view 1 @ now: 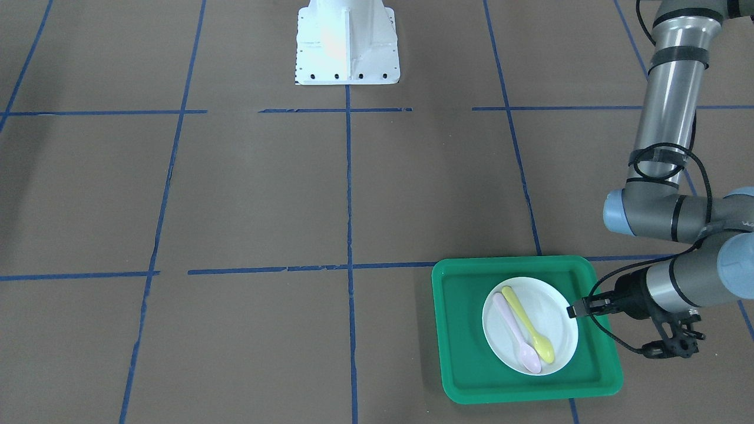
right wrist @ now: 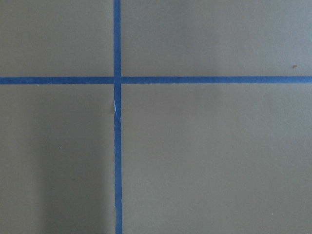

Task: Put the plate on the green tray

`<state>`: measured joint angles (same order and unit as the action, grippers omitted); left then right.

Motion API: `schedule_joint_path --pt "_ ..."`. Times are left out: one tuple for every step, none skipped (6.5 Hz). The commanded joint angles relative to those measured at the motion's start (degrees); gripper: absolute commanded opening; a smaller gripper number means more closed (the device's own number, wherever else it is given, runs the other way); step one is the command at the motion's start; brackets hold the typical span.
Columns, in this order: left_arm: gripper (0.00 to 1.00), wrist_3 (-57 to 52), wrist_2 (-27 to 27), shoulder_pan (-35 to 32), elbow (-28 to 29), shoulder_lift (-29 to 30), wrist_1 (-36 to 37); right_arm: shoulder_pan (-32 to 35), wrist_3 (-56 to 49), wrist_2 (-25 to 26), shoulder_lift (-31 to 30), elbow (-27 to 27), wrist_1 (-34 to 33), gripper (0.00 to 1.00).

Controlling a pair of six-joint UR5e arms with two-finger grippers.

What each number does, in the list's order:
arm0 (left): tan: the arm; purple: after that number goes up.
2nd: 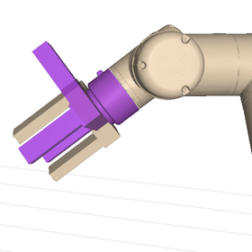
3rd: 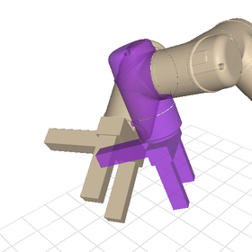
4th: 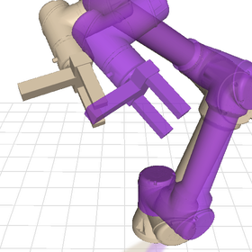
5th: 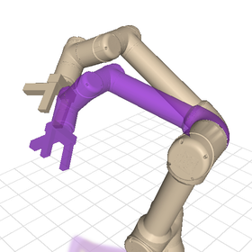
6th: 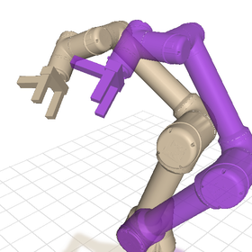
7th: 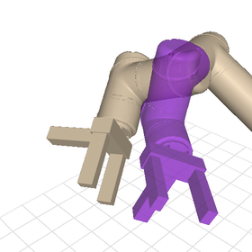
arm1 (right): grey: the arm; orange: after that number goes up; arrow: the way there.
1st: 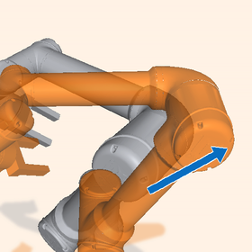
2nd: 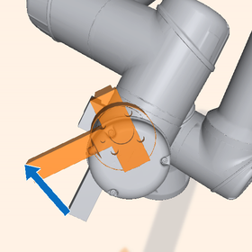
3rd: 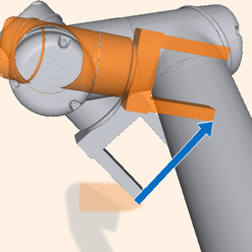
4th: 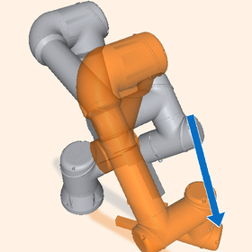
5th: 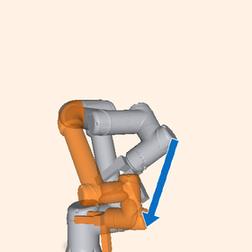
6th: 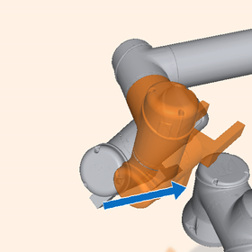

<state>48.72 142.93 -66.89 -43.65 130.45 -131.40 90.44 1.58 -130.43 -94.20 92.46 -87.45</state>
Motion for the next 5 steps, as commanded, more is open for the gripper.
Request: schedule_joint_path --pt "1.00 -23.06 2.44 -9.87 -3.34 -7.70 13.35 0.00 0.00 0.00 0.07 0.00 0.00 1.00" --pt "1.00 -29.75 2.09 -11.75 -6.24 -11.49 18.59 0.00 0.00 0.00 0.07 0.00 0.00 1.00" --pt "1.00 -30.43 0.52 -14.29 -9.05 -15.62 19.86 0.00 0.09 0.00 0.07 0.00 0.00 1.00" --pt "1.00 -35.83 -2.98 -15.02 -13.95 -18.79 20.65 0.00 0.00 0.00 0.07 0.00 0.00 1.00" --pt "1.00 -39.36 -3.62 -17.72 -17.75 -21.96 27.36 0.00 0.00 0.00 0.07 0.00 0.00 1.00"
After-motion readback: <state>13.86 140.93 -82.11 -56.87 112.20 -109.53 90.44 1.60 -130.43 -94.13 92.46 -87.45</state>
